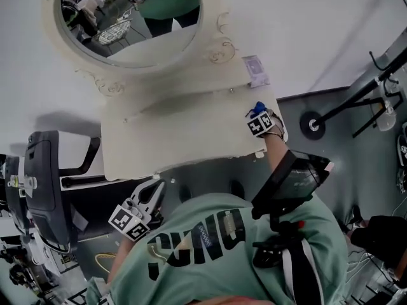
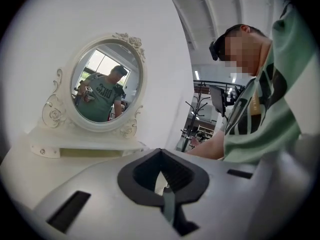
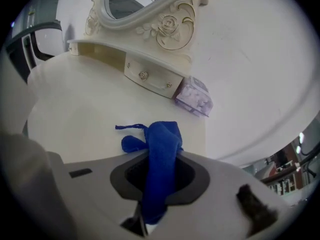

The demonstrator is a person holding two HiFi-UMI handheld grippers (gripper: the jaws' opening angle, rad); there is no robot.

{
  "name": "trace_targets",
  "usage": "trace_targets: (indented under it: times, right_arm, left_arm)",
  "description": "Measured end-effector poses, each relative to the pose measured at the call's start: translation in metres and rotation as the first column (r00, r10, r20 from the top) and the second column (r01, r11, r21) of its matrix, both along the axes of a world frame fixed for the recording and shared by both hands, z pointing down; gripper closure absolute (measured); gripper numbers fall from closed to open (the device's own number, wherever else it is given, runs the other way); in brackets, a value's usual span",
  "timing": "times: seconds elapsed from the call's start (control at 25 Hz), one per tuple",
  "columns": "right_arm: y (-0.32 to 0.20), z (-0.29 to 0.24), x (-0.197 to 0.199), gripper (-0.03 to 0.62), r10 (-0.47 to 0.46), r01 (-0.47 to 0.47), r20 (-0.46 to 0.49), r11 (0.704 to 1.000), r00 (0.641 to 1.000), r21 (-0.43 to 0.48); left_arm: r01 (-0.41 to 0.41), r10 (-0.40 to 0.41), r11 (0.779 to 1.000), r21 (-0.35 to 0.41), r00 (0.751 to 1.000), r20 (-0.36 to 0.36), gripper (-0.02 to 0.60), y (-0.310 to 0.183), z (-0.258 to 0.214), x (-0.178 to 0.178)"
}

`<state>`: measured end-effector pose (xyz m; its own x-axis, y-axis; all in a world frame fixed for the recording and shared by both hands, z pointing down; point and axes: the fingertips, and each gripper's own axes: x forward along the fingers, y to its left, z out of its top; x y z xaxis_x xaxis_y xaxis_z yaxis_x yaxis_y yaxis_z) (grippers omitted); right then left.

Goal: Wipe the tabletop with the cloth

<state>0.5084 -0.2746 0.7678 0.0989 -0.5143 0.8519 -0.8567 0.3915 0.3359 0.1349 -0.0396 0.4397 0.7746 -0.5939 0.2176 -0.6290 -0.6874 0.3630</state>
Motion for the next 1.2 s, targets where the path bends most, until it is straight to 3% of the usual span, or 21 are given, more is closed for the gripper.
trace_targets:
  times: [0.16, 0.28, 0.4, 0.56, 0.72, 0.84, 0.96, 1.12, 1.2]
  right_arm:
    - [0.045, -0.014, -0.061, 0.533, -0.098, 0.107, 0.208, 0.994, 0.973, -0.035]
    - [0.134, -0.032, -0.143, 0.533, -0.214, 0.244, 0.392, 0.969, 0.895, -0.028]
    - [0.229, -0.053, -0.203, 0.533, -0.188, 0.271, 0.553, 0.96, 0.812, -0.071]
    - [0.312, -0.079, -0.274, 0.533, -0.11, 0.228, 0.653, 0.968, 0.75, -0.099]
    - [0.319, -0.131, -0.326, 0.533, -0.171, 0.221, 0.681, 0.975, 0.713, 0.013]
    - [0.305, -0.199, -0.321, 0.533, -0.274, 0.208, 0.678, 0.962, 0.682, 0.178]
    - [0.3, -0.266, -0.292, 0.533, -0.365, 0.198, 0.663, 0.928, 0.654, 0.315]
    - [0.314, -0.326, -0.243, 0.533, -0.457, 0.209, 0.592, 0.873, 0.664, 0.44]
    - [0.315, -0.351, -0.214, 0.533, -0.461, 0.167, 0.581, 0.857, 0.671, 0.488]
  left_arm:
    - [0.026, -0.025, 0.999, 0.044, 0.999, -0.025, 0.577, 0.009, -0.009, -0.016]
    - [0.011, -0.007, 0.995, 0.097, 0.999, -0.048, 0.577, 0.015, -0.019, -0.047]
    - [-0.004, 0.013, 0.99, 0.139, 0.998, -0.059, 0.577, 0.021, -0.03, -0.083]
    - [-0.047, 0.054, 0.982, 0.183, 0.998, -0.038, 0.578, 0.03, -0.036, -0.139]
    - [-0.053, 0.059, 0.982, 0.179, 0.998, -0.028, 0.577, 0.033, -0.035, -0.176]
    - [-0.046, 0.056, 0.973, 0.228, 0.998, -0.037, 0.577, 0.042, -0.05, -0.171]
    - [-0.011, 0.024, 0.951, 0.31, 0.999, -0.037, 0.578, 0.044, -0.077, -0.157]
    - [0.095, -0.071, 0.935, 0.342, 0.994, -0.081, 0.577, 0.05, -0.102, -0.142]
    - [0.107, -0.083, 0.932, 0.347, 0.993, -0.083, 0.577, 0.057, -0.106, -0.128]
